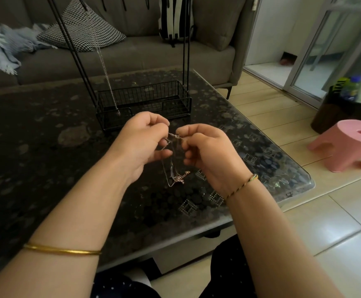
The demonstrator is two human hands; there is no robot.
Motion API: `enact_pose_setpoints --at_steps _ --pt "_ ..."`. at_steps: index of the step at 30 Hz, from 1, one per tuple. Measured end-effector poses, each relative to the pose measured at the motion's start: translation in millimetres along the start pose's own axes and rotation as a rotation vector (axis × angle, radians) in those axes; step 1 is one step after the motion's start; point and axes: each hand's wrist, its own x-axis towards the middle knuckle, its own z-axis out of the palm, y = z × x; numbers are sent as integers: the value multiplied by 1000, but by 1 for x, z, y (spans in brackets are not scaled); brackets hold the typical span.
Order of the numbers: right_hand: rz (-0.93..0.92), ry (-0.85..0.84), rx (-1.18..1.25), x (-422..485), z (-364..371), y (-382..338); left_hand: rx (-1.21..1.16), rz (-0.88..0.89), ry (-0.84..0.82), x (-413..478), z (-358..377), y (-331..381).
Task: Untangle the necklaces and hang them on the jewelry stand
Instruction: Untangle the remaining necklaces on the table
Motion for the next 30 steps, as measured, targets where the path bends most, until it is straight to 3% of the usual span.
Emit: enact_pose_setpoints --at_steps 7,13,20,26,30 --pt "35 22 31 2 -3 -1 -62 -81 -82 -3 -2 4" --pt "-82 33 -217 0 1 2 -37 -73 -85 -5 -1 5" --pt "-133 78 -256 1 2 3 39 -134 -146 -7 1 5" --pt "-165 146 -245 3 -1 3 155 -153 -208 -6 -3 2" --pt "-164 130 -222 2 -1 1 351 -56 -121 -4 -2 -2"
